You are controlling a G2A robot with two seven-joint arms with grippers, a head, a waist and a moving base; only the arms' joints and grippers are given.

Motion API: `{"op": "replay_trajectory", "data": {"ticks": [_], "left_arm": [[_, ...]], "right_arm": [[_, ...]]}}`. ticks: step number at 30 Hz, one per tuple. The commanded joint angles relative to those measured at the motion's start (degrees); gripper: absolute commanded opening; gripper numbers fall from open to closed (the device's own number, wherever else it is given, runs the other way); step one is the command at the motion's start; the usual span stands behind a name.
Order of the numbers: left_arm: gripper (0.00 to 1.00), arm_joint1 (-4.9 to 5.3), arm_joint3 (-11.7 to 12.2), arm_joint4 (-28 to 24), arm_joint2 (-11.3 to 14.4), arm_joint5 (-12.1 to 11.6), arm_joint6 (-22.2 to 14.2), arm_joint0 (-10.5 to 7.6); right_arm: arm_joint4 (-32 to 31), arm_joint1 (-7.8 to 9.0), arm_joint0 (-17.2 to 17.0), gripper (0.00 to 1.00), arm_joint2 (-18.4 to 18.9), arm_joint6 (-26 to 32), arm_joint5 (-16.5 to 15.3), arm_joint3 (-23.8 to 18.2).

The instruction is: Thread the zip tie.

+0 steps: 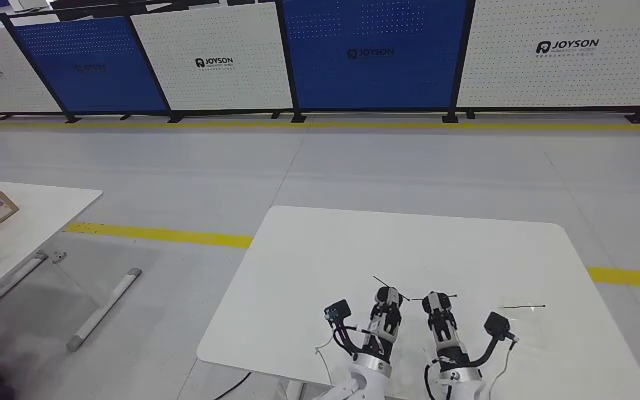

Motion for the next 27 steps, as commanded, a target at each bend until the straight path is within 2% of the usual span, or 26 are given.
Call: {"op": "replay_trajectory", "data": {"ticks": [1,7,10,13,24,27], "left_arm": [[0.00,0.01,0.02,-0.01,-0.01,-0.01,0.01,-0.01],[0.00,-0.02,0.00,0.15,-0.26,0.52,-0.28,0.00],[0.00,-0.33,0.02,0.01,-0.13,1.37,0.85,0.08],[0.00,-0.71,0.44,-0.37,0.10,1.99,2.05,-0.12],[0.00,-0.93,0.67,-0.77,0.30,1.89,2.47,-0.23],[0.00,-0.94,0.49,-0.63,-0.02,1.73,1.65,-0.12]], "right_arm": [[-0.09,0.01,-0.01,0.00,0.01,-0.16,0.05,-0.03],[1.00,-0.13,0.05,0.00,0.14,0.15,-0.52,-0.19],[2.36,-0.28,0.28,0.00,0.20,1.22,-1.51,0.20],[3.45,-0.42,0.78,0.00,0.28,2.53,-0.65,0.58],[4.13,-0.53,1.10,0.00,0.42,3.49,-0.16,0.50],[4.36,-0.69,1.47,0.00,0.35,3.83,0.04,0.72]]}}
